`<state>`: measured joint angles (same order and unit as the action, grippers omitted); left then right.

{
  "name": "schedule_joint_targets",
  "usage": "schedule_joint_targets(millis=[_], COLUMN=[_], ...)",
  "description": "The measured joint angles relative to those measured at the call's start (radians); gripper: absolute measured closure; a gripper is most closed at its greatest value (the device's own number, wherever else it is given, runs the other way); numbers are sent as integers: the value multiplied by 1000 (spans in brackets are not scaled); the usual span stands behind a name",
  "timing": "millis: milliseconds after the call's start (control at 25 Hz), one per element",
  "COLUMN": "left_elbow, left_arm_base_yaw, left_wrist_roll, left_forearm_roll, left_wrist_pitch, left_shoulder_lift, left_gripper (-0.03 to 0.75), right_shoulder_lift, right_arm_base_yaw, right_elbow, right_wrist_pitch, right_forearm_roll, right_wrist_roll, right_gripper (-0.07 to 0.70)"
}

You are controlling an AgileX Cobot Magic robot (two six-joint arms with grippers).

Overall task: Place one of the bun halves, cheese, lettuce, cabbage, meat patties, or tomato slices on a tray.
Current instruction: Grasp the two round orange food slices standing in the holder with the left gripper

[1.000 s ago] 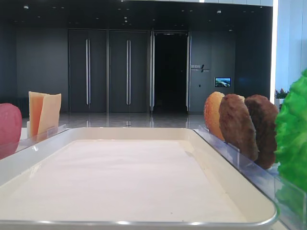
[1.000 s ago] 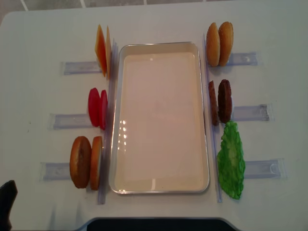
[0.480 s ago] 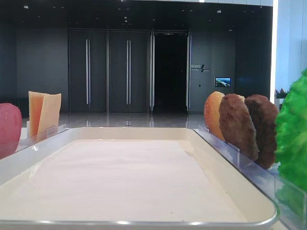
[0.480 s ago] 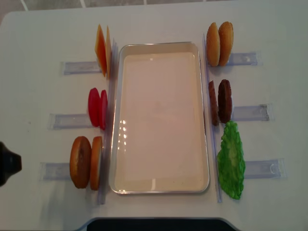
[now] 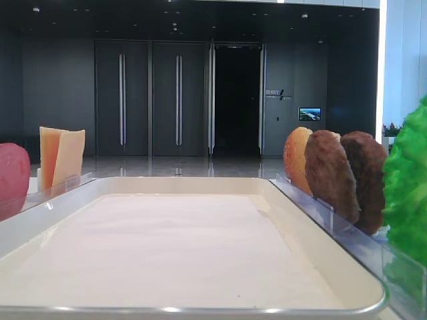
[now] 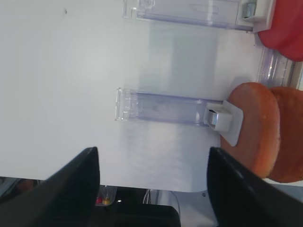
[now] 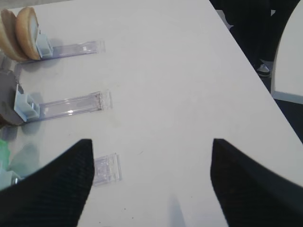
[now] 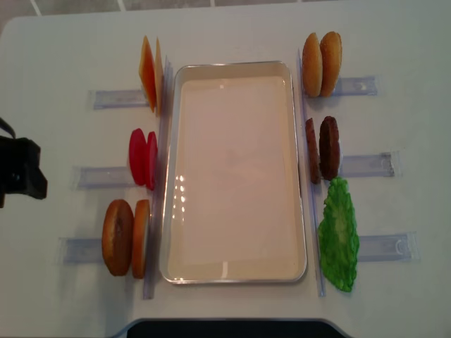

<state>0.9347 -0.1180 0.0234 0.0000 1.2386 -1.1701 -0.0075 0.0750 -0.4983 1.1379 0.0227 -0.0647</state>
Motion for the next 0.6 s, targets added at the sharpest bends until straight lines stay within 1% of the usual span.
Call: schedule_joint_targets(millis=[240,600], left_elbow=[76,80], left_arm_base_yaw=[0,0], left_wrist_roll=[-7,-7], left_forearm_roll=[-48,-35], left_wrist_pitch=[-5,-6], left_shoulder_lift=[-96,-113], left_gripper=[181,181], right_shoulder_lift=[0,0], right_arm_base_yaw=[0,0], right_elbow=[0,0], right_wrist_pitch=[0,0], right_forearm_roll=[0,0], right_wrist_roll=[0,0], right_gripper=[111,111])
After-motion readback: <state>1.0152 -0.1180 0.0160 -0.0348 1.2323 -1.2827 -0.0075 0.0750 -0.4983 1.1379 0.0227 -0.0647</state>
